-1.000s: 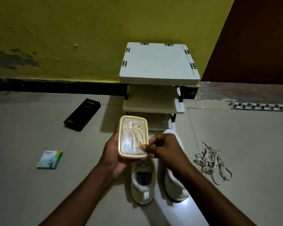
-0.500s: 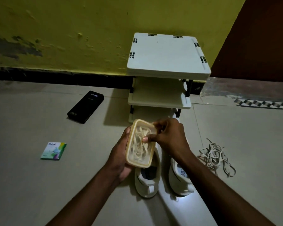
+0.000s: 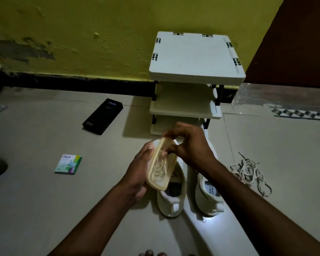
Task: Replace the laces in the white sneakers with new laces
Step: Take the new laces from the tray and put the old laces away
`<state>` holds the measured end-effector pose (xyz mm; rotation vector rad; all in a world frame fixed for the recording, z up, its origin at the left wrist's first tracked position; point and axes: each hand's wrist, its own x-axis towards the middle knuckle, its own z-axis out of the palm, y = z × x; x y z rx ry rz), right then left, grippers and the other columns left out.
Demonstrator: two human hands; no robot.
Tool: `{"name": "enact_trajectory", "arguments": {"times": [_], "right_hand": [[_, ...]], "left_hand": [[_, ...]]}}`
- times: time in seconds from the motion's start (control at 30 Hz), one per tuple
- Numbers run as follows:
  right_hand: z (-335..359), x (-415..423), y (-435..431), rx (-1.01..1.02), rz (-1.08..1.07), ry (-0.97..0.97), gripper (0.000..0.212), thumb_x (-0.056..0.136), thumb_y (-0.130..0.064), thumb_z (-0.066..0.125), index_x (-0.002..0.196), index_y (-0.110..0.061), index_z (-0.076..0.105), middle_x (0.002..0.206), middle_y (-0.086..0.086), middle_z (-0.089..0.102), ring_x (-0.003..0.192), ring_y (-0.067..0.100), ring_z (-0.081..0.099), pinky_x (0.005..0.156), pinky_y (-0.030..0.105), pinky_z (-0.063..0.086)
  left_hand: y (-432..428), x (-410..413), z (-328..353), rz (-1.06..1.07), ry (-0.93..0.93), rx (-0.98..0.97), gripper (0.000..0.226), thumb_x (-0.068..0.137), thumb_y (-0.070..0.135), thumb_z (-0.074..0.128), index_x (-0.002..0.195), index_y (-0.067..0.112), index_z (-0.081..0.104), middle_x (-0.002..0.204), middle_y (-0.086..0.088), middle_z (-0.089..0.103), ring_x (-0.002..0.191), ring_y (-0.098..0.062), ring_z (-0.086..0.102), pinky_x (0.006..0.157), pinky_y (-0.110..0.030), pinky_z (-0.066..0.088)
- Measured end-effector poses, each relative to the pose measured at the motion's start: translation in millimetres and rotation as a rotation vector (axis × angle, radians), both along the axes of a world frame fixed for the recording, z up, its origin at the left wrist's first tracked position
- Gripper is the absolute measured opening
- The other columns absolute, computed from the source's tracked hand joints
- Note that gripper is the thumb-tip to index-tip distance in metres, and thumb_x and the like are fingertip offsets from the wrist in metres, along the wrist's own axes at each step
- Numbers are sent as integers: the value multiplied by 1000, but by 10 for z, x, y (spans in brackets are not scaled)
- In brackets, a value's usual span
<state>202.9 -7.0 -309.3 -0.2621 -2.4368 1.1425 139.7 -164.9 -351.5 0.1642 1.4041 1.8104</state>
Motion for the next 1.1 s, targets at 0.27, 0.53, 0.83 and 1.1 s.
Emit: {"name": "enact_trajectory", "arguments": {"times": [0.27,0.53,0.83,1.1], "right_hand": [[30,-72,-178,86,18,156,37,62,-16,94,95,-11,78,85,-10,62,75,7,62,67,18,53],[-363,-3,-772,412,245,-61,19,81,-2,75,92,-16,68,94,1,60,81,16,60,66,30,55],[-1093,-13,-1519,858,423,-453,24,76,-5,71,99,-4,63,102,18,60,87,37,60,60,42,49],[-1269,17,-1494,869,579,-496,21,92,-21,60,108,-9,65,110,13,57,98,32,54,69,42,51]], "left_hand": [[-314,-224,-108,209,-192,26,35,106,40,43,130,21,61,113,-12,74,99,-28,72,84,-49,57],[-1095,-751,-383,648,-408,140,34,105,45,44,111,20,66,105,-7,75,103,-26,65,85,-45,50],[-1450,-893,-768,622,-446,91,41,103,52,41,112,23,68,101,-5,78,89,-24,74,68,-43,61],[-1317,-748,-905,466,-336,-197,46,102,58,38,118,24,65,111,-9,73,99,-30,67,95,-57,45]]}}
